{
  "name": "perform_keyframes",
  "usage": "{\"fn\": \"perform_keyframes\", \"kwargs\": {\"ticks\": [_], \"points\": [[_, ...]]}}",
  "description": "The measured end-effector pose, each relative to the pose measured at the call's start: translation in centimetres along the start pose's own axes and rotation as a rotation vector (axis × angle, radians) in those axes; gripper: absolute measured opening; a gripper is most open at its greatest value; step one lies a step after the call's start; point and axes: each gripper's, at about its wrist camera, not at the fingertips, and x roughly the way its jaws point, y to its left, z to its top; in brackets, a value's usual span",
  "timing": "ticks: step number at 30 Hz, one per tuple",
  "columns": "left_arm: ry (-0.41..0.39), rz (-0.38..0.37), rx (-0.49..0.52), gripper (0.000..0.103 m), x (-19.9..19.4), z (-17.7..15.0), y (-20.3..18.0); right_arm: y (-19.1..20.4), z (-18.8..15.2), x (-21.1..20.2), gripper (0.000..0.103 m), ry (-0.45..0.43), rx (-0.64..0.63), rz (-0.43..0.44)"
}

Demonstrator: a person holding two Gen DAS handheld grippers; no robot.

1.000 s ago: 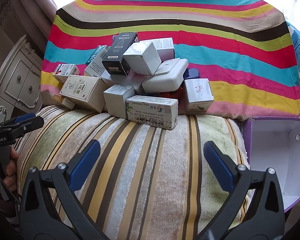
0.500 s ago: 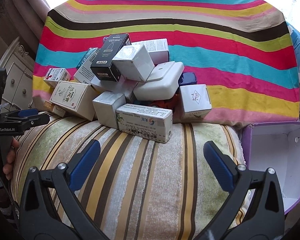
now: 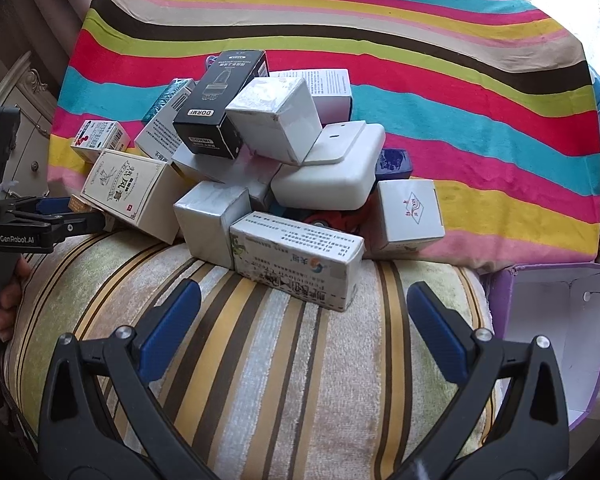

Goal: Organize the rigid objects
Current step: 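Grasp the flat orange-yellow box at the pile edge with the left gripper, then grasp the long white green-printed box with the right gripper while left holds orange box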

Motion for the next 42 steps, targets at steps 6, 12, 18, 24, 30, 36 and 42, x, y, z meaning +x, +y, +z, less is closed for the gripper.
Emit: {"fn": "perform_keyframes", "kwargs": {"ticks": [6,12,18,24,30,36,42], "points": [[-0.009,-0.005,0.013,0.083,0.1,-0.5,0.1,-0.1,0.1,0.3,0.103,-0.003,0.002,-0.001],[-0.062,0.008,0.037,0.083,-1.1,-1.7,-0.3,0.2,0.2,0.3,0.103,-0.016,0.000,-0.012],[-0.093,-0.023,0.036,0.083,-2.8,-3.1,-0.5,1.3,0.3,0.5,0.103,0.002,-0.024,-0.034],[-0.112,-0.025,0.034,0.083,-3.3,-3.1,-1.3,-0.4,0.5,0.9,0.103,0.016,0.090,-0.105],[-0.119,-0.040,0.022,0.083,-3.0,-2.8,-2.0,-3.4,0.0,0.9,0.103,0.023,0.220,-0.133],[-0.123,-0.046,0.024,0.083,-2.7,-2.5,-2.2,-5.6,-0.1,0.5,0.103,0.023,0.247,-0.170],[-0.126,-0.065,0.012,0.083,-2.8,-2.7,-1.9,-2.0,0.7,-0.3,0.103,-0.040,0.061,-0.102]]}}
